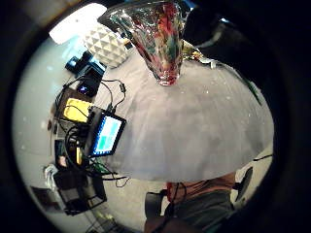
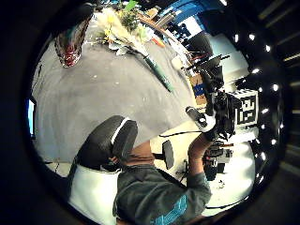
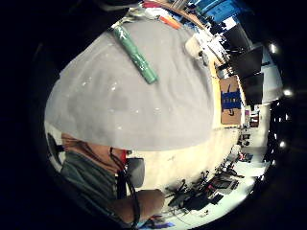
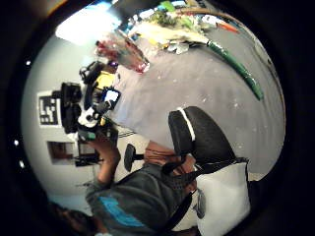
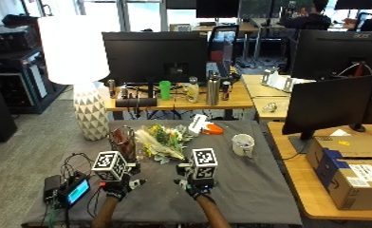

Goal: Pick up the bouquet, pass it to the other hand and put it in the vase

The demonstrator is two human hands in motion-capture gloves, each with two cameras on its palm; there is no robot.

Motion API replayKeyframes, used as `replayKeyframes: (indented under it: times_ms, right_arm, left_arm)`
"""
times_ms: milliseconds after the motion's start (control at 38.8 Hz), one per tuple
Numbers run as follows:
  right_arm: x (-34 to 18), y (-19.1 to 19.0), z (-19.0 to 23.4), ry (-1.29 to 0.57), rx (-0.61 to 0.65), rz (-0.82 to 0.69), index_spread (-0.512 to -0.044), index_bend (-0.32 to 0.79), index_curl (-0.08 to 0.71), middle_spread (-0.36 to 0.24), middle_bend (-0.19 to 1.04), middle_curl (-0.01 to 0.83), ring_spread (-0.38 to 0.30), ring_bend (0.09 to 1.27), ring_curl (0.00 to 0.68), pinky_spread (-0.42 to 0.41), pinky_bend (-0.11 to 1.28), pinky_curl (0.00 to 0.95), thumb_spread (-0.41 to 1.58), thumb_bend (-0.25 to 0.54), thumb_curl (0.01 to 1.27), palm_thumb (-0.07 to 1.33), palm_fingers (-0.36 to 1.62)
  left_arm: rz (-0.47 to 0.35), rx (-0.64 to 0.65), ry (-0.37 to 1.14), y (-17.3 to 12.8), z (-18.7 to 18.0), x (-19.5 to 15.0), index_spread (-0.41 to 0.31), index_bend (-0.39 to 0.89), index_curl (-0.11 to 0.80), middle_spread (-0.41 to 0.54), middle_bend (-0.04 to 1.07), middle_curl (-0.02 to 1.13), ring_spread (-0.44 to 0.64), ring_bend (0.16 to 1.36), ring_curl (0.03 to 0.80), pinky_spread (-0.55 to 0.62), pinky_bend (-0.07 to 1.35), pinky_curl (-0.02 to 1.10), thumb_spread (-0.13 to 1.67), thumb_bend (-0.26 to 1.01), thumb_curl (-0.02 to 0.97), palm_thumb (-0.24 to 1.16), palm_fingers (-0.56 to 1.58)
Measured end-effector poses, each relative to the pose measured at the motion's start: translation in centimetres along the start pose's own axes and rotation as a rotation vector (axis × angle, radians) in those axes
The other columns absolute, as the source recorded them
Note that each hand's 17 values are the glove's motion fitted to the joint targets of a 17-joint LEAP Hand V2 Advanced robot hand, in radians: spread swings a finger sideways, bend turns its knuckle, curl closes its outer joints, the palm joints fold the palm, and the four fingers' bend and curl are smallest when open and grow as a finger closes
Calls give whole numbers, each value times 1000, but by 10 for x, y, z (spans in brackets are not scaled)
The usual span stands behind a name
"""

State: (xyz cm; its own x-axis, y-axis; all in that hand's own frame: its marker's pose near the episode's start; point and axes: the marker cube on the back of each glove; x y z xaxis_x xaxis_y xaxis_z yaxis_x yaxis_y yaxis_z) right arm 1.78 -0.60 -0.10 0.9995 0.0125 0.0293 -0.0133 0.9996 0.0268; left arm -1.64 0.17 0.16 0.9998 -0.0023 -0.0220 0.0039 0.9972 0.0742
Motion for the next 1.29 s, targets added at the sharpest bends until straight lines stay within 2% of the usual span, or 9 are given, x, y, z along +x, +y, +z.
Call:
replayKeyframes:
  times_ms: [206, 361, 593, 748, 851, 928, 1108, 1237, 1289]
  right_arm:
    - [43, -22, 3, -31, 134, 43, -375, 124, 200, 85, 220, 273, 225, 301, 200, 317, 548, 318, 1176, 112, 269, 538, 139]
    - [81, -36, 9, -61, 185, 103, -377, 108, 196, 89, 213, 288, 227, 316, 215, 315, 570, 334, 1161, 75, 280, 555, 100]
    - [134, -76, 52, -142, 179, 200, -378, 82, 174, 103, 191, 298, 231, 336, 234, 323, 643, 360, 1131, 26, 297, 585, -13]
    - [149, -92, 81, -178, 108, 252, -377, 87, 162, 114, 189, 300, 237, 340, 236, 329, 675, 365, 1108, -5, 303, 603, -49]
    - [133, -64, 63, -172, 11, 312, -377, 94, 159, 118, 190, 303, 243, 336, 238, 330, 687, 368, 1092, -20, 305, 601, -57]
    - [129, -56, 67, -146, -77, 344, -374, 94, 156, 121, 189, 304, 246, 333, 239, 331, 694, 369, 1083, -26, 303, 592, -63]
    - [119, -70, 98, -206, -173, 294, -370, 102, 155, 123, 190, 306, 250, 323, 240, 330, 695, 371, 1071, -23, 305, 593, -66]
    - [111, -71, 110, -206, -237, 312, -357, 170, 186, 114, 210, 316, 245, 306, 240, 328, 645, 357, 1085, 29, 339, 714, 13]
    - [107, -73, 110, -211, -223, 303, -346, 203, 208, 105, 222, 321, 241, 305, 235, 323, 599, 342, 1098, 43, 351, 754, 71]
  left_arm:
    - [-3, 63, 66, 4, 2, -4, -87, 139, 253, 30, 184, 286, 254, 544, 259, 380, 388, 294, 942, -33, 232, 301, 390]
    - [-14, 122, 130, 7, 2, -6, -81, 125, 256, 30, 188, 300, 254, 555, 267, 381, 393, 307, 946, -29, 243, 294, 378]
    - [-29, 149, 194, 9, 14, -7, -73, 101, 246, 36, 190, 317, 253, 578, 279, 377, 422, 331, 949, -29, 254, 281, 352]
    - [-31, 145, 210, 10, 22, -8, -64, 95, 233, 37, 197, 329, 253, 597, 287, 374, 440, 343, 950, -29, 260, 279, 334]
    - [-41, 145, 220, 11, 26, -10, -62, 94, 226, 42, 201, 337, 252, 606, 290, 374, 447, 348, 950, -29, 264, 278, 326]
    - [-47, 144, 228, 12, 27, -12, -58, 100, 224, 46, 200, 342, 253, 610, 292, 373, 453, 351, 951, -29, 266, 277, 320]
    - [-63, 134, 241, 14, 34, -19, -56, 104, 219, 49, 197, 351, 253, 620, 296, 373, 461, 357, 951, -29, 270, 276, 310]
    - [-66, 137, 242, 15, 35, -22, -50, 105, 218, 50, 198, 355, 253, 625, 297, 372, 465, 360, 951, -29, 273, 276, 306]
    - [-67, 133, 245, 15, 36, -22, -49, 106, 218, 51, 199, 357, 252, 626, 298, 372, 466, 361, 951, -29, 273, 275, 305]
